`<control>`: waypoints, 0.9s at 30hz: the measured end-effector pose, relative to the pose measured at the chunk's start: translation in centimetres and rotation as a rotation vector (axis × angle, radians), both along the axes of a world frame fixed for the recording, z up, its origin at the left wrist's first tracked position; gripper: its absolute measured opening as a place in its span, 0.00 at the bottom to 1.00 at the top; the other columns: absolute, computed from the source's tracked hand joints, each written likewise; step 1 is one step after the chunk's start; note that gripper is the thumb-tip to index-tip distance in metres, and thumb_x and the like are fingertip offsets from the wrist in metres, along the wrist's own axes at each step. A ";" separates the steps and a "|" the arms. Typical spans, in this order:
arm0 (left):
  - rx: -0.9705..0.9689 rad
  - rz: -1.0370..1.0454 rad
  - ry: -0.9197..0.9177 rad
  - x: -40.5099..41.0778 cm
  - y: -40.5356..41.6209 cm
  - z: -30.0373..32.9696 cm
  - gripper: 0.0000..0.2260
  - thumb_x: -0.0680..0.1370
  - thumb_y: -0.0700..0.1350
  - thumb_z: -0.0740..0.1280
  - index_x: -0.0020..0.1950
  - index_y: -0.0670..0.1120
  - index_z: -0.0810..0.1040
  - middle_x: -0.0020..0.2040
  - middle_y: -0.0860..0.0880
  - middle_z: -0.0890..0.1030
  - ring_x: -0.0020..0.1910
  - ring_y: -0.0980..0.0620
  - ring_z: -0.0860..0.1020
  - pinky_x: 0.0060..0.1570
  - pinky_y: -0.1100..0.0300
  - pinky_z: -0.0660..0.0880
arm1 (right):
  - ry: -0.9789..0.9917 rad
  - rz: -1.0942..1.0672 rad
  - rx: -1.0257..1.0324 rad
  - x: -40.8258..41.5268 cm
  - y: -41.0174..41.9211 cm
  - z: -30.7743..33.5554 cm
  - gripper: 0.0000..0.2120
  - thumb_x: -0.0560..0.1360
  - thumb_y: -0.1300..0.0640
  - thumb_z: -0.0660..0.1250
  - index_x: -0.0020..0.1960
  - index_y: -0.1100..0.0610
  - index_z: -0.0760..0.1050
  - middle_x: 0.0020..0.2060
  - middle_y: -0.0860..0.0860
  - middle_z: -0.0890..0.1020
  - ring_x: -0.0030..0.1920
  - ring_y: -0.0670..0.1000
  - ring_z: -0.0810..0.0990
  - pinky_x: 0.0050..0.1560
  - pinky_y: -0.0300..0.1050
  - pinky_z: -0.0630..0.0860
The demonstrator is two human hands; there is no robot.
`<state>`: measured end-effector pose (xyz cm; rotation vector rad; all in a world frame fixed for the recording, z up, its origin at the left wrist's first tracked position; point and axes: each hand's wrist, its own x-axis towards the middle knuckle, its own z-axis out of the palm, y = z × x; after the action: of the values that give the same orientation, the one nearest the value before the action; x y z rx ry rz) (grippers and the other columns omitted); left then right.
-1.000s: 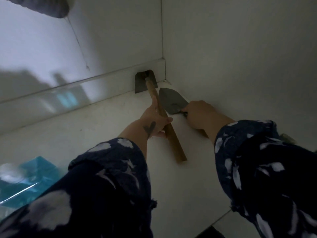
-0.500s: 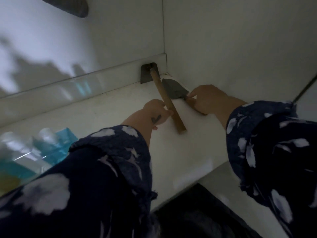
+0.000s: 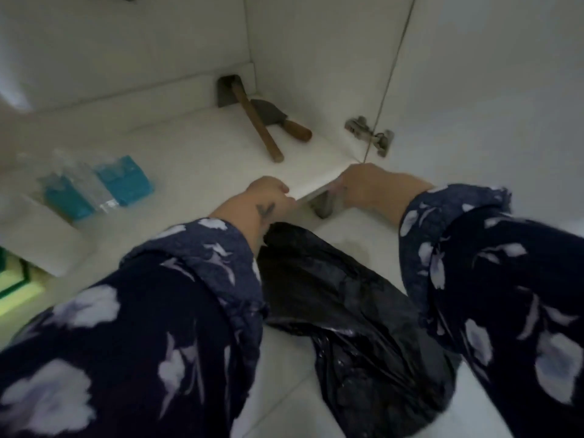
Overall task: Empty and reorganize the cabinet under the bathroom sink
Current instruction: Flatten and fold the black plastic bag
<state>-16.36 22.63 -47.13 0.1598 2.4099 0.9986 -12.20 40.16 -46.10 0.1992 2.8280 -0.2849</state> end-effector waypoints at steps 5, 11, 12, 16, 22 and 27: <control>-0.012 -0.023 -0.096 5.4 2.2 -4.0 0.13 0.81 0.47 0.62 0.65 0.48 0.73 0.65 0.44 0.73 0.61 0.43 0.74 0.49 0.52 0.76 | -0.131 -0.077 -0.105 6.3 2.4 -4.6 0.21 0.79 0.62 0.61 0.71 0.51 0.69 0.72 0.52 0.66 0.71 0.54 0.65 0.68 0.43 0.63; -0.152 -0.062 -0.046 9.3 5.2 -11.4 0.17 0.80 0.48 0.64 0.69 0.48 0.72 0.69 0.45 0.72 0.66 0.46 0.71 0.68 0.56 0.68 | -0.292 -0.049 -0.223 9.9 5.3 -12.2 0.20 0.78 0.62 0.62 0.69 0.51 0.71 0.70 0.53 0.69 0.68 0.54 0.69 0.66 0.40 0.65; -0.160 -0.068 -0.056 9.9 5.6 -12.6 0.17 0.79 0.47 0.64 0.69 0.48 0.72 0.69 0.46 0.71 0.67 0.46 0.71 0.68 0.57 0.67 | -0.311 -0.046 -0.230 10.1 5.6 -13.3 0.20 0.78 0.61 0.62 0.70 0.51 0.70 0.70 0.54 0.69 0.68 0.54 0.69 0.65 0.39 0.65; -0.213 -0.075 -0.057 11.6 6.0 -16.4 0.19 0.79 0.49 0.63 0.70 0.51 0.70 0.71 0.45 0.68 0.68 0.44 0.69 0.67 0.55 0.68 | -0.365 0.007 -0.260 10.2 6.3 -17.9 0.21 0.79 0.61 0.61 0.71 0.51 0.68 0.73 0.54 0.65 0.71 0.54 0.66 0.69 0.39 0.61; -0.339 -0.078 0.006 12.8 5.4 -19.9 0.21 0.80 0.53 0.60 0.73 0.54 0.66 0.73 0.47 0.63 0.70 0.43 0.63 0.69 0.48 0.65 | -0.263 0.178 -0.143 7.9 5.1 -23.2 0.22 0.79 0.55 0.61 0.72 0.43 0.66 0.74 0.53 0.60 0.73 0.60 0.58 0.72 0.55 0.61; -0.436 -0.171 0.036 13.5 4.8 -23.8 0.24 0.79 0.59 0.58 0.75 0.57 0.61 0.75 0.51 0.58 0.73 0.45 0.58 0.68 0.48 0.65 | -0.264 0.164 -0.049 8.2 6.4 -27.4 0.26 0.80 0.44 0.57 0.75 0.35 0.53 0.78 0.47 0.46 0.77 0.60 0.42 0.74 0.66 0.47</control>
<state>-2.86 27.39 -70.91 0.2218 2.5311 0.3840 -3.99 46.54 -73.48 -0.0067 2.5545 -0.2698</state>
